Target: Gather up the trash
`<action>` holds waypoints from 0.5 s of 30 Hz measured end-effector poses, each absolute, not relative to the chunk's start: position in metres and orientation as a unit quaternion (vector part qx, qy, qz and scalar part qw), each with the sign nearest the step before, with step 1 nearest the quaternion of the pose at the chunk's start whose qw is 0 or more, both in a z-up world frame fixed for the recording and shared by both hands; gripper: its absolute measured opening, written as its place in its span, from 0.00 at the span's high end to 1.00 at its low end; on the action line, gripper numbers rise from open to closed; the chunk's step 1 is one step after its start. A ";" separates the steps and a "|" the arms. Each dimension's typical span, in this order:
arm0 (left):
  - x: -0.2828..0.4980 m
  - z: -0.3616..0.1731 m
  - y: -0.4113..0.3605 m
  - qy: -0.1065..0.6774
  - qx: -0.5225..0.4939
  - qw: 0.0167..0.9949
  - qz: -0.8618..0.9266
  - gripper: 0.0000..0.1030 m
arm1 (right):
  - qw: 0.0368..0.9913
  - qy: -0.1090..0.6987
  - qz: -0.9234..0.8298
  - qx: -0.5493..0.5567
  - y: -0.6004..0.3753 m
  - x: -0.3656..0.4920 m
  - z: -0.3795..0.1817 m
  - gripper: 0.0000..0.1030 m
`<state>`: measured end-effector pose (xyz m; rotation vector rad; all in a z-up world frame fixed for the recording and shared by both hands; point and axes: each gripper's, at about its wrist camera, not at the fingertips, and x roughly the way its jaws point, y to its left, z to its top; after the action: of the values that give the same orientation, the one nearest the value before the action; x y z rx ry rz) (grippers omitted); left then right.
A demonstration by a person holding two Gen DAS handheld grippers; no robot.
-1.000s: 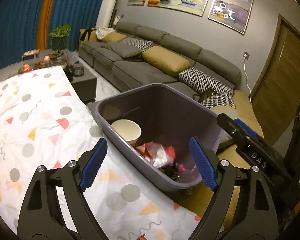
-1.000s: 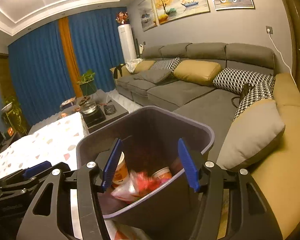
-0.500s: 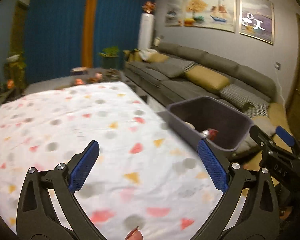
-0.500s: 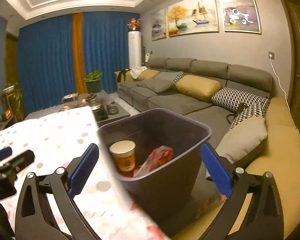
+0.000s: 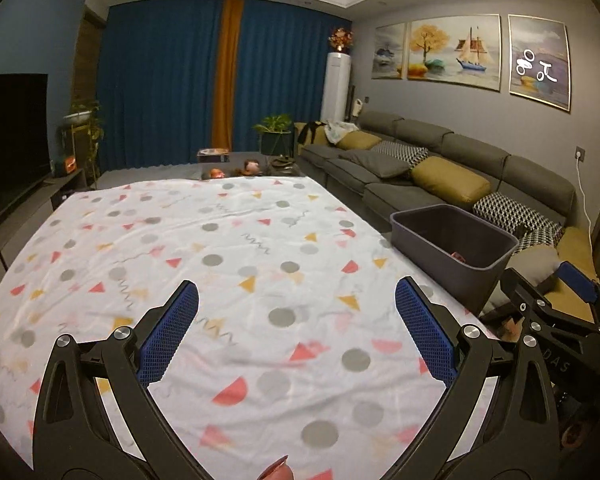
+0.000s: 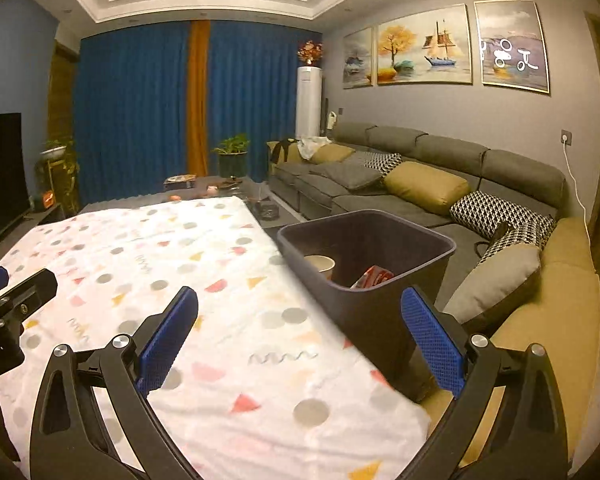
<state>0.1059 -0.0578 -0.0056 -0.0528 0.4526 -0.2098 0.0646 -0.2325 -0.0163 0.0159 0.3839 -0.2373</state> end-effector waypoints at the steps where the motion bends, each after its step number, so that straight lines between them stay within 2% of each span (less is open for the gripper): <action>1: 0.102 -0.005 -0.055 0.223 -0.026 0.969 -0.103 0.06 | 0.975 0.189 -0.116 0.009 -0.230 0.061 -0.016 0.05; 15: 0.065 0.000 -0.028 0.215 -0.045 0.970 -0.103 0.06 | 0.980 0.169 -0.104 0.004 -0.199 0.026 -0.006 0.05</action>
<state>0.0653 -0.0278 0.0001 -0.0901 0.4334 -0.2081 0.0256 -0.1992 -0.0063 0.0080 0.3401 -0.2101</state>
